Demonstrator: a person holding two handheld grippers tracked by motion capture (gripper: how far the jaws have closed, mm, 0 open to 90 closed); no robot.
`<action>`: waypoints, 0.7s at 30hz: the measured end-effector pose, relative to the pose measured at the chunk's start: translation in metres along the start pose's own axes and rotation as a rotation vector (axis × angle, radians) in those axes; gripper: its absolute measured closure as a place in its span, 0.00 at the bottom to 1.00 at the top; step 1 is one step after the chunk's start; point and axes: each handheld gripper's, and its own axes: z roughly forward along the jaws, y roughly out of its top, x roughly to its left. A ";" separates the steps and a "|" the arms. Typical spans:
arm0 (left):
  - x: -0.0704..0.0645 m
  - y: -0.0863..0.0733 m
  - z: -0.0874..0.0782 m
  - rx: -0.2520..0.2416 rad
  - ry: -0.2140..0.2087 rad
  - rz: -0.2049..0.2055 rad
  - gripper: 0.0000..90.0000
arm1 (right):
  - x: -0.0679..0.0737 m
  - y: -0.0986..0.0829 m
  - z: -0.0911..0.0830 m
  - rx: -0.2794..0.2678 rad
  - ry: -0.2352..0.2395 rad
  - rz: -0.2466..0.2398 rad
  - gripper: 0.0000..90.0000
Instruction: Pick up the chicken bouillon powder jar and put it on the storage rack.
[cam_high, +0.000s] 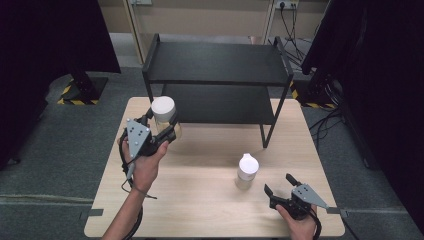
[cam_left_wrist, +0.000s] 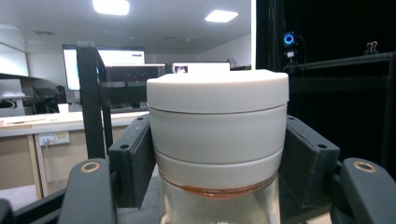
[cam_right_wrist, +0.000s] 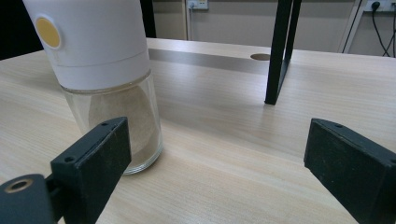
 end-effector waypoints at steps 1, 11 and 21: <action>0.000 0.000 0.000 0.000 0.000 0.000 0.38 | 0.000 0.000 0.000 0.000 0.000 0.000 0.08; 0.001 0.027 0.015 -0.034 0.018 0.013 0.38 | 0.000 0.000 0.000 -0.001 -0.002 0.003 0.08; 0.000 0.060 0.030 -0.051 0.034 0.014 0.38 | 0.000 0.000 0.000 -0.002 -0.001 0.005 0.08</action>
